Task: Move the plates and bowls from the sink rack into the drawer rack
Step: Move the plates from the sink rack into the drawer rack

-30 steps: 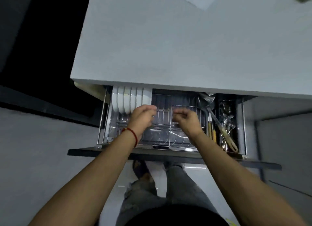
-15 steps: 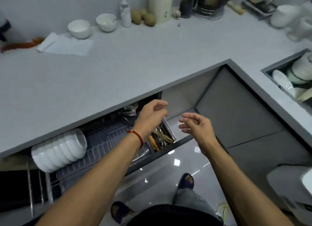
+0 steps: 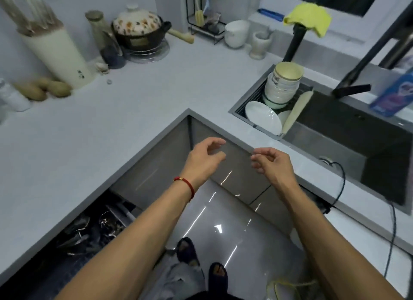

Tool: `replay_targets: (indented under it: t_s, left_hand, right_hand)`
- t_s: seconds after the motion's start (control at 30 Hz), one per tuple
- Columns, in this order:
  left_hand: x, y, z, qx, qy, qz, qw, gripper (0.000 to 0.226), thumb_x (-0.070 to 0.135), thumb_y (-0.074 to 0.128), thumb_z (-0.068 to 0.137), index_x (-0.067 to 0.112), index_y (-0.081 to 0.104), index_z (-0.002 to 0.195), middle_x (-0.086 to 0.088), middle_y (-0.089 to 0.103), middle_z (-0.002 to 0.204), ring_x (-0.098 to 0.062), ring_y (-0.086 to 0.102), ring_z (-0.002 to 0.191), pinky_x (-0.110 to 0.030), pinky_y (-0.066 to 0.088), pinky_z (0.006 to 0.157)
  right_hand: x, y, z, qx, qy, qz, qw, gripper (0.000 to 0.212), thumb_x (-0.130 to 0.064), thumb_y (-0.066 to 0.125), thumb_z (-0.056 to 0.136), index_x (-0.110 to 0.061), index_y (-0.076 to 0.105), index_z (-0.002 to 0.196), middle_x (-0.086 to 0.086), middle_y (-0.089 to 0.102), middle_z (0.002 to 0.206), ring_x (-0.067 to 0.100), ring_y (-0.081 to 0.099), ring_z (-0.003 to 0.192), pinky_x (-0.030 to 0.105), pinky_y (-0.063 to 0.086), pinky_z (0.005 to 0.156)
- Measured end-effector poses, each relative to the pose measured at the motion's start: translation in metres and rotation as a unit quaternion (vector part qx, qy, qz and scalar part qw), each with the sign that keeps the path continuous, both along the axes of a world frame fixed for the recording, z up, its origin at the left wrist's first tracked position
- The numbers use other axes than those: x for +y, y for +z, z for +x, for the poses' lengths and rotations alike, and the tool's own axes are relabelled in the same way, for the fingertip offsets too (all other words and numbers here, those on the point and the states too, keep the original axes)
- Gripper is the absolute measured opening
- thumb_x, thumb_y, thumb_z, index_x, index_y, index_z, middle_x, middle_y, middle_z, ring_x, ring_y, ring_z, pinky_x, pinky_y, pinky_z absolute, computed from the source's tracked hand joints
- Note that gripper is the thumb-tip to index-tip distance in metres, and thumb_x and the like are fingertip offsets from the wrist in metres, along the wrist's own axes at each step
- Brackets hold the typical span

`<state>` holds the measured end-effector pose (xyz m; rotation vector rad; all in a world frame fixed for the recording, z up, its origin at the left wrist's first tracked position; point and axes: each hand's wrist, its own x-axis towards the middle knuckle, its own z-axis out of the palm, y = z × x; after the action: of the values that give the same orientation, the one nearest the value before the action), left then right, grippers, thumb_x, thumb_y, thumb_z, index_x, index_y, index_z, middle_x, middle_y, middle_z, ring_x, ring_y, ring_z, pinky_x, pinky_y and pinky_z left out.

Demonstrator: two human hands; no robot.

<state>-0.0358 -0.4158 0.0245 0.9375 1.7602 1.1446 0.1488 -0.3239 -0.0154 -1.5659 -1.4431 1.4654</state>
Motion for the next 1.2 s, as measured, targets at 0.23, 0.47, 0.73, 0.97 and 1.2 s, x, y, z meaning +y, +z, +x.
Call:
replay_targets:
  t_s: [0.23,0.47,0.73,0.97,1.2]
  left_hand:
    - [0.121,-0.024,-0.014,-0.024,-0.083,-0.013,0.996,0.037,0.011,0.063,0.090,0.019,0.066,0.126,0.001,0.066,0.127,-0.010,0.060,0.117,-0.023,0.046,0.098]
    - [0.227,-0.056,-0.020,0.021,-0.126,-0.077,0.989,0.039,0.013,0.062,0.091,0.016,0.064,0.130,0.001,0.065,0.130,-0.015,0.059,0.121,-0.035,0.046,0.108]
    - [0.333,-0.098,0.006,0.098,-0.090,-0.181,0.974,0.019,0.006,0.058,0.085,0.005,0.065,0.102,-0.011,0.071,0.106,-0.031,0.067,0.104,-0.038,0.055,0.092]
    - [0.387,-0.121,0.031,0.190,-0.035,-0.318,0.928,0.030,0.008,0.054,0.092,0.001,0.060,0.120,-0.018,0.066,0.120,-0.035,0.063,0.110,-0.035,0.051,0.084]
    - [0.399,-0.115,0.030,0.243,-0.005,-0.288,0.926,0.014,0.005,0.063,0.082,0.001,0.065,0.095,-0.016,0.068,0.097,-0.029,0.064,0.086,-0.031,0.048,0.066]
  right_hand:
    - [0.087,-0.013,0.017,-0.095,-0.059,0.017,0.994,0.015,-0.014,0.064,0.097,-0.014,0.074,0.108,0.006,0.077,0.100,0.025,0.073,0.095,0.044,0.061,0.093]
    - [0.158,-0.029,0.012,-0.112,-0.067,-0.005,0.991,0.016,-0.012,0.062,0.097,-0.015,0.073,0.109,0.009,0.074,0.107,0.027,0.071,0.101,0.044,0.059,0.095]
    - [0.243,-0.057,0.013,-0.057,-0.043,-0.055,0.996,0.017,-0.011,0.061,0.096,-0.017,0.073,0.106,0.012,0.074,0.104,0.020,0.068,0.085,0.046,0.060,0.087]
    - [0.294,-0.067,0.032,-0.013,-0.039,-0.089,0.995,0.017,-0.009,0.059,0.100,-0.017,0.073,0.105,0.016,0.074,0.099,0.022,0.066,0.080,0.040,0.056,0.072]
    - [0.321,-0.074,0.042,0.001,-0.012,-0.093,0.996,0.024,-0.005,0.059,0.099,-0.025,0.072,0.097,0.009,0.076,0.100,0.024,0.072,0.086,0.039,0.060,0.082]
